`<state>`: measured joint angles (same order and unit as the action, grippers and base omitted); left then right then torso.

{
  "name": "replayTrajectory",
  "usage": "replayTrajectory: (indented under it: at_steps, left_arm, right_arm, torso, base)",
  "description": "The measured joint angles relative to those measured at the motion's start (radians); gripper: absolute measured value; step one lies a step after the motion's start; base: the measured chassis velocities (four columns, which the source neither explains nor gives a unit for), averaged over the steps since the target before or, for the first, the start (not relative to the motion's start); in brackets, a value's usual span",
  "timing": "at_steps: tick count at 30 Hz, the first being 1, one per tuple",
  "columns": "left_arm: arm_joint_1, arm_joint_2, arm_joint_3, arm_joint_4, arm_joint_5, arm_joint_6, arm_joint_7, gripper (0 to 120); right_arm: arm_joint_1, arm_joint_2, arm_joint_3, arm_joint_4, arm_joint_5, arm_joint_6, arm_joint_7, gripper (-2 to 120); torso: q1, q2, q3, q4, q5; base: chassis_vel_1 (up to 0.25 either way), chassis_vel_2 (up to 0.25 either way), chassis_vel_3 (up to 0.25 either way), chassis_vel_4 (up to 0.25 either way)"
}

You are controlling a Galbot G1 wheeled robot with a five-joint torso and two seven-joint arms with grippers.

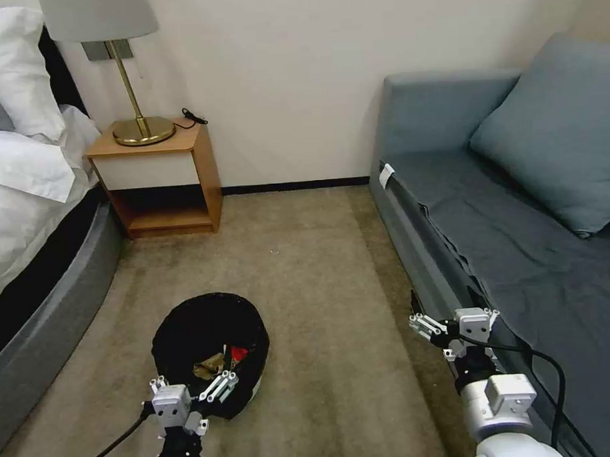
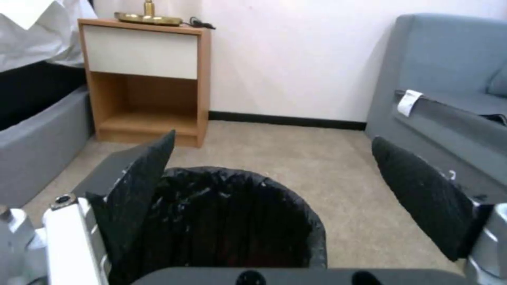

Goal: Pick up the trash bin, then pick up the garbage on the floor and place it into the trash bin.

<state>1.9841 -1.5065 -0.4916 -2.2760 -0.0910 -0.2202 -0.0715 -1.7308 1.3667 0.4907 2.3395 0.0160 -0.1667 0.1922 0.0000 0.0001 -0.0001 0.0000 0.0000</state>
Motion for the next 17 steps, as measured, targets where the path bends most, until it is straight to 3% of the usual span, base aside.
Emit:
replayTrajectory:
  at_steps: [17]
  left_arm:
    - [-0.003,-0.002,-0.006,-0.006,0.007,0.005,-0.015,100]
  right_arm:
    - [0.000,0.000,0.017,-0.011,-0.008,0.026,-0.023,100]
  torso:
    - [0.000,0.000,0.000,0.0000,0.0000]
  base:
    - [0.000,0.000,0.000,0.000]
